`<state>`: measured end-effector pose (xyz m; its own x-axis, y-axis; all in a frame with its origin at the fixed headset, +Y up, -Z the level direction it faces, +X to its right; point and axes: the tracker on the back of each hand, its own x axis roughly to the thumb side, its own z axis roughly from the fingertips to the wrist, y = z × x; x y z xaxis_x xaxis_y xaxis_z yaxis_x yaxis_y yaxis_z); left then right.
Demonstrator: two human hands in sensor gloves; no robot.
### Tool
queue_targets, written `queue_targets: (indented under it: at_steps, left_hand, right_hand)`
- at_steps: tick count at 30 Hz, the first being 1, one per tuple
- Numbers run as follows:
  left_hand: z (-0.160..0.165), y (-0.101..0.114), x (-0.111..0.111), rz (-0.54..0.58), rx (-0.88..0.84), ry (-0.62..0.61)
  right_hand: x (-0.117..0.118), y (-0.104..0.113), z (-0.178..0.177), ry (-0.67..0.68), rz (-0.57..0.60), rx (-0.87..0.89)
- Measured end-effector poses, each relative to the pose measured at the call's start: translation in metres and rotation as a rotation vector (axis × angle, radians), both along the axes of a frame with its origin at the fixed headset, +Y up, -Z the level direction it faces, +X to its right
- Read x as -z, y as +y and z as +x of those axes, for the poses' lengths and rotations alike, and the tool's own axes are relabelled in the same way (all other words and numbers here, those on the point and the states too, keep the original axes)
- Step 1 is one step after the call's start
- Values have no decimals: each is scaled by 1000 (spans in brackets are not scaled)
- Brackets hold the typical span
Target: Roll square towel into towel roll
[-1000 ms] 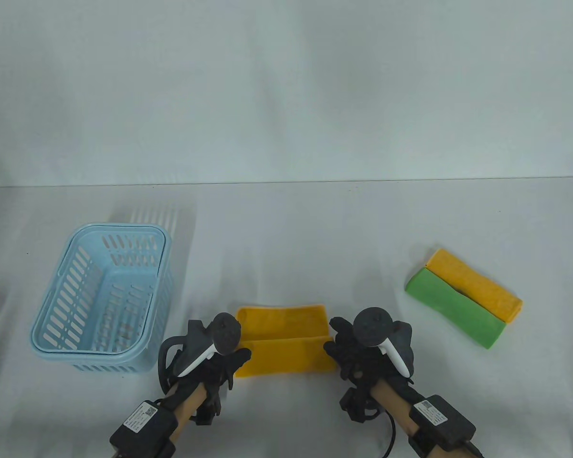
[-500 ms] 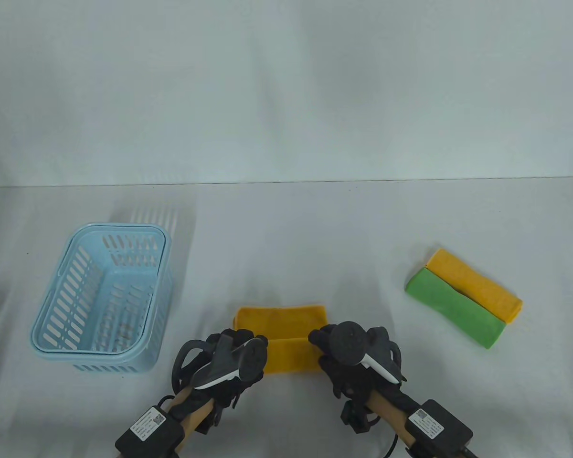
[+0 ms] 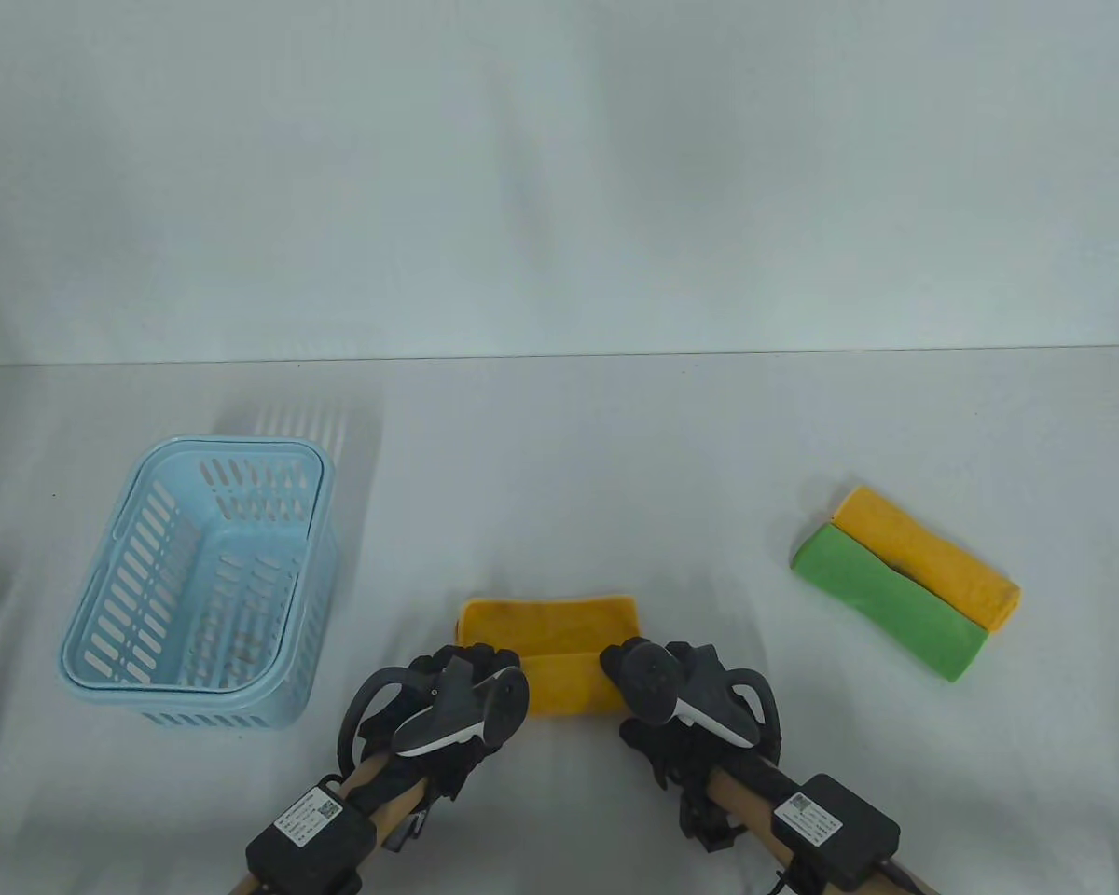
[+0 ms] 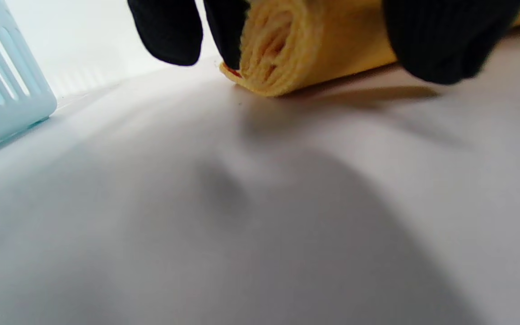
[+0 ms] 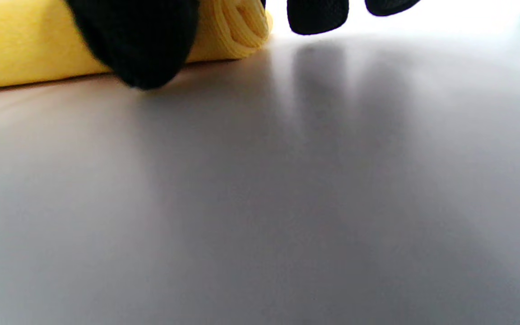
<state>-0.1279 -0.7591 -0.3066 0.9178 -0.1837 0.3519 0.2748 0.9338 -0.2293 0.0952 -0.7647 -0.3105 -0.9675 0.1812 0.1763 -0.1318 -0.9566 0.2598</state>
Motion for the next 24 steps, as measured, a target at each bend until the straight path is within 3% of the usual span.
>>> queue_targets:
  at_steps: [10,17,24]
  left_hand:
    - [-10,17,4,-44,-147,43]
    - [-32,24,13,-141,-372,192]
    - [-45,21,16,-224,-465,314]
  right_hand:
    - [6,9,12,-57,-56,166]
    - [11,14,25,-174,-131,358]
    - [10,13,28,-240,-182,372]
